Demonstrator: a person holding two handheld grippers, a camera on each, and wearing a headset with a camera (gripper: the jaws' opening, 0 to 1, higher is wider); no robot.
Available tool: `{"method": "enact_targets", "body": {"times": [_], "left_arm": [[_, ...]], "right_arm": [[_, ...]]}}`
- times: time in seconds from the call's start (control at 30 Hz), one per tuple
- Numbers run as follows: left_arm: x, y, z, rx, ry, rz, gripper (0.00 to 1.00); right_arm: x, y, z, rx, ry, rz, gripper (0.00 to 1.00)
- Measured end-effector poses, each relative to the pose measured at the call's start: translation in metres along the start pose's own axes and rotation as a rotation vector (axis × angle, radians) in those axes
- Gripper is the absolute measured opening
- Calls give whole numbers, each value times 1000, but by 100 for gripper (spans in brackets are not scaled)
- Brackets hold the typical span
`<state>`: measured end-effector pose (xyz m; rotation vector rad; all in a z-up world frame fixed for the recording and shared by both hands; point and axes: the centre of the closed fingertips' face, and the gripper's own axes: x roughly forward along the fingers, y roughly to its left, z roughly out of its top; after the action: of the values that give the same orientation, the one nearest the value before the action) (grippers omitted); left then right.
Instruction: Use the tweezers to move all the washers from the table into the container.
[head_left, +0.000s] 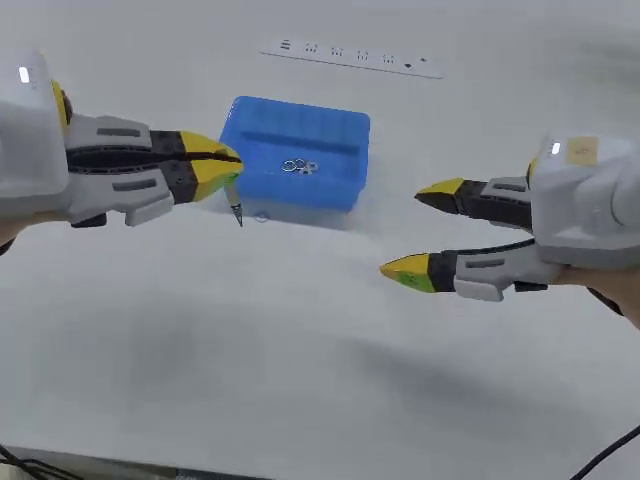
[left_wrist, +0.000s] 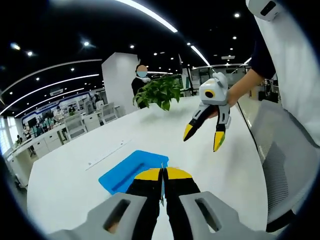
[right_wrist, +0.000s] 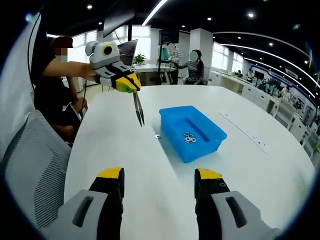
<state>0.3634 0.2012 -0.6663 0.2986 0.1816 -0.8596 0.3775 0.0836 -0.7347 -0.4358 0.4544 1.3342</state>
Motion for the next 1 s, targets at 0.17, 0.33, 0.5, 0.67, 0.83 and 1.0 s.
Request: {"method": "enact_targets", "body": {"times": [0.17,0.33,0.5,0.67,0.83,1.0], "left_arm": [[10,4,-5,2,-7,-11,4],[15,11,-6,-2,-34,-24,5],[26,12,-6,-1,-41,-41,5],[34,12,-13,-5,-21,-52,5],[35,21,-22,-7,-11,-59,5],[35,24,-27,-12,-11,-62,5]], "right_arm": [[11,5,-6,17,-1,16,64],[17,8,-7,32,-4,39,66],[19,6,-7,72,-24,43,66],[21,4,-12,100,-29,45,66],[21,7,-15,123,-27,61,66],[22,8,-15,125,-30,60,65]]}}
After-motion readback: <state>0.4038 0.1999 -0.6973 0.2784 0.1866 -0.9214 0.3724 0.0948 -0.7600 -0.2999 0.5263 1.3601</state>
